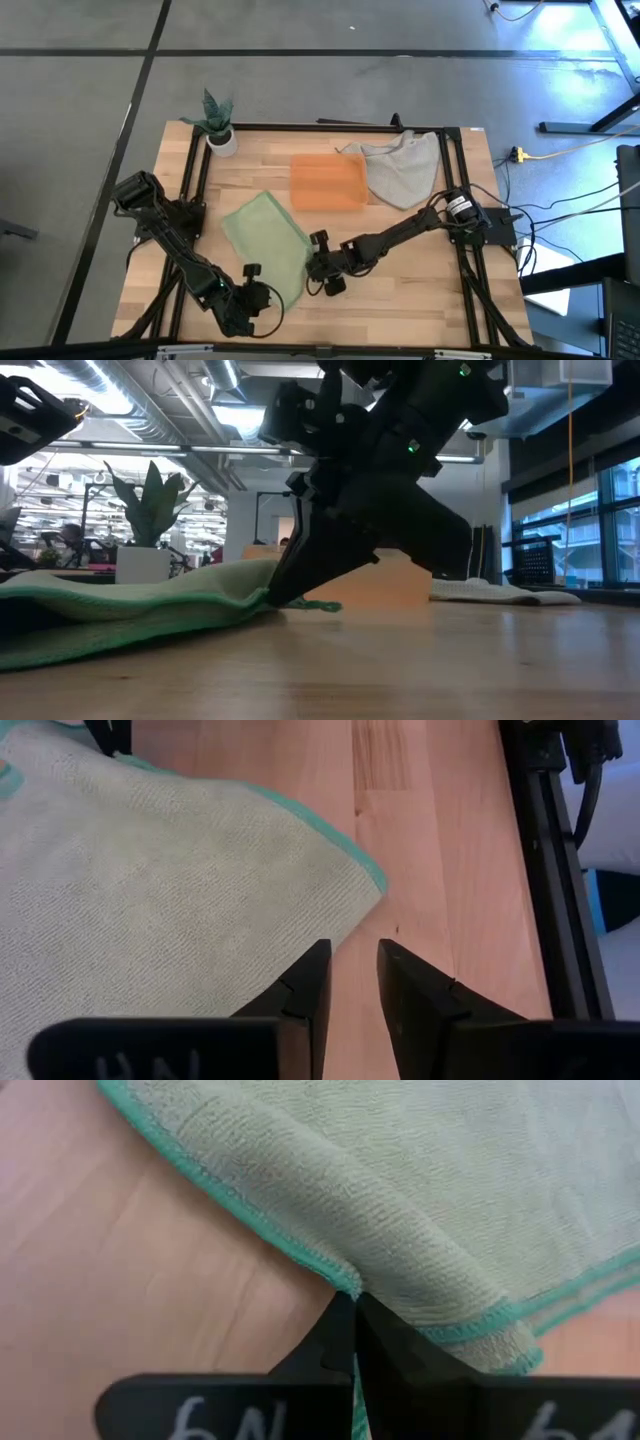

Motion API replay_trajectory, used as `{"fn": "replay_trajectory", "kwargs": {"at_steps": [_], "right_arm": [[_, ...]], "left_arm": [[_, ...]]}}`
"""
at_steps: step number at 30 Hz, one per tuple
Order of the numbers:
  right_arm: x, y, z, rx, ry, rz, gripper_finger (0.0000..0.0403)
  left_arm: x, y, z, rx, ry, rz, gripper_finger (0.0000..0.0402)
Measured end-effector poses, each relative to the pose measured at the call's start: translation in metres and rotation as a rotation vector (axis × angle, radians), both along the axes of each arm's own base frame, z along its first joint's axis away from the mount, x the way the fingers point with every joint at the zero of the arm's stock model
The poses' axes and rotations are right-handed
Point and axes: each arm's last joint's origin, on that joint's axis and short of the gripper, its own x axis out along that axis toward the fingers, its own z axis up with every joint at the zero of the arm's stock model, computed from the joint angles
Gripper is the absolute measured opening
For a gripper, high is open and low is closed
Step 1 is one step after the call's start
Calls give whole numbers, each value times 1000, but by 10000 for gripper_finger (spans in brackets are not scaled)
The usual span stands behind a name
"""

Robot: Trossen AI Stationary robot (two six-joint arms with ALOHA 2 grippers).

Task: Roll microfiber towels into tight, uniform cylinder then place into a basket
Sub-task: Roll the green microfiber towel

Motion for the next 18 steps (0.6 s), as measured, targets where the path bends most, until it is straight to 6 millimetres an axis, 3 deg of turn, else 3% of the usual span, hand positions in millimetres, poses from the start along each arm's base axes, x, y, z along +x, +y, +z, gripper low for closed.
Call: {"fn": "replay_trajectory", "kwargs": {"at_steps": [7, 10, 18], "right_arm": [[1, 1, 2, 22, -12, -13, 5], [1, 1, 2, 46, -14, -42, 5], [6, 4, 16, 233, 33, -208, 4]], "left_arm": [[9, 5, -3, -7, 8, 14, 103], [10, 5, -3, 42, 2, -67, 104], [14, -1, 2, 21, -66, -127, 101]]}}
